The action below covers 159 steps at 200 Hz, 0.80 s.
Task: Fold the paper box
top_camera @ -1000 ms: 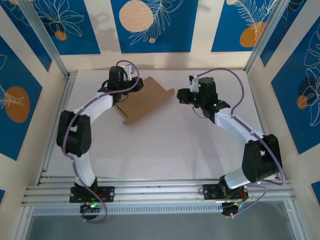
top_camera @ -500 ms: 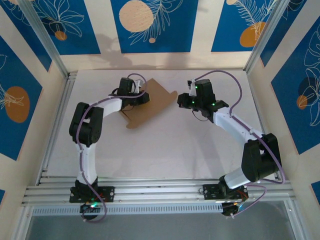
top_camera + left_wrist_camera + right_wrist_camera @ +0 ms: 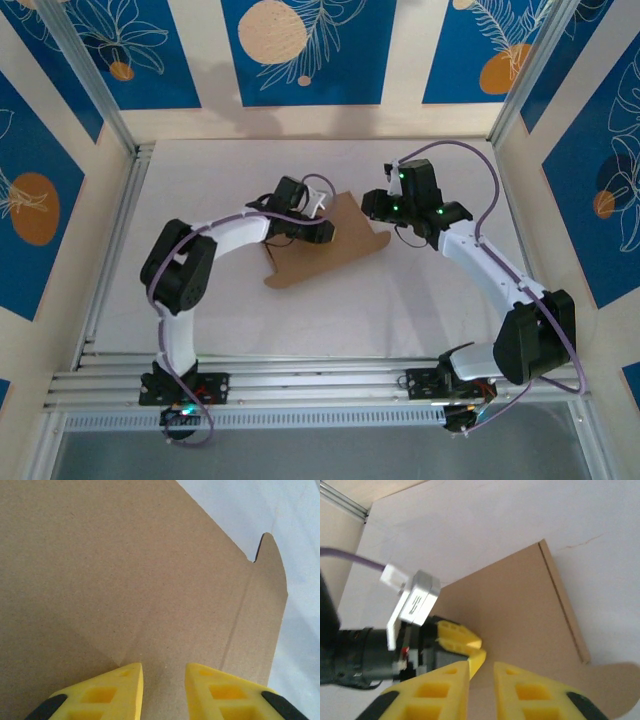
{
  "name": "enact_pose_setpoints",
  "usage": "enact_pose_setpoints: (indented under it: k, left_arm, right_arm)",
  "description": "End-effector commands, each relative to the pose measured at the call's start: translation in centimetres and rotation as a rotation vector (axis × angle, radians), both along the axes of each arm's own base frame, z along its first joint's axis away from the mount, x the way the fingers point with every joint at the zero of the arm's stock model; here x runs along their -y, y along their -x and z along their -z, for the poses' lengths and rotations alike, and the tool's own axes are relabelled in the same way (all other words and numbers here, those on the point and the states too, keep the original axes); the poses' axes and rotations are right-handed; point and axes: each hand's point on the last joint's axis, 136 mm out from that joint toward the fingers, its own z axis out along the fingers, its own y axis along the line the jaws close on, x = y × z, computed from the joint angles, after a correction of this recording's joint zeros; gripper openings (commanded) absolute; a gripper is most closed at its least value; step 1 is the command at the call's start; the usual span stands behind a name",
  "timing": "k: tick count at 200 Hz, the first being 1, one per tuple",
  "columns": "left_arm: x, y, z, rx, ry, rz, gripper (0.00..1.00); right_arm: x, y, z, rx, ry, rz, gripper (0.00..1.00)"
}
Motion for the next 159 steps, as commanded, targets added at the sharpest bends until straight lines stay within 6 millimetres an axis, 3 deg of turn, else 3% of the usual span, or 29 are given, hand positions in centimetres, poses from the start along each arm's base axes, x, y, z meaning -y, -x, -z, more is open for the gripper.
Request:
enact_pose_setpoints:
  k: [1,15,45,58,70,79,96,106,119,133,159]
  left_arm:
    - [-3.2,-0.1,-2.5,0.052,-0.068,-0.078,0.29]
    - [-4.0,-0.2,-5.9,0.124,-0.065,-0.12,0.32]
    - [-7.4,0.0,-13.0,0.311,-0.075,-0.255,0.27]
    - [-9.3,0.1,-15.5,0.373,-0.075,-0.346,0.18]
    - [-11.0,0.7,-17.6,0.405,-0.055,-0.428,0.0]
    - [-12.2,0.9,-18.8,0.442,-0.043,-0.482,0.0]
    - [-17.6,1.7,-18.1,0.337,-0.034,-0.819,0.0]
    - [-19.6,2.3,-17.6,0.299,0.022,-0.901,0.0]
    - [-20.0,2.8,-17.6,0.311,0.129,-0.852,0.0]
    - [-20.3,3.6,-17.1,0.332,0.157,-0.823,0.0]
    - [-21.4,4.5,-12.9,0.216,0.002,-0.806,0.09]
  right_arm:
    - [0.7,0.7,-0.7,0.023,0.016,0.001,0.29]
    - [1.2,0.9,-1.4,0.054,0.023,0.017,0.31]
    - [2.0,1.2,-2.9,0.105,0.039,0.049,0.39]
    - [2.3,1.0,-3.2,0.118,0.031,0.058,0.39]
    - [2.2,0.9,-3.3,0.128,0.016,0.05,0.35]
    - [2.0,0.8,-3.3,0.134,0.007,0.045,0.33]
    - [2.5,-0.2,-2.8,0.129,0.003,0.097,0.31]
    - [3.1,-1.0,-2.2,0.098,0.004,0.155,0.21]
    - [3.2,-1.8,-1.7,0.065,-0.003,0.155,0.0]
    - [1.9,-2.3,-1.8,0.115,-0.043,0.053,0.0]
    - [1.0,-3.7,-0.3,0.089,-0.066,-0.029,0.0]
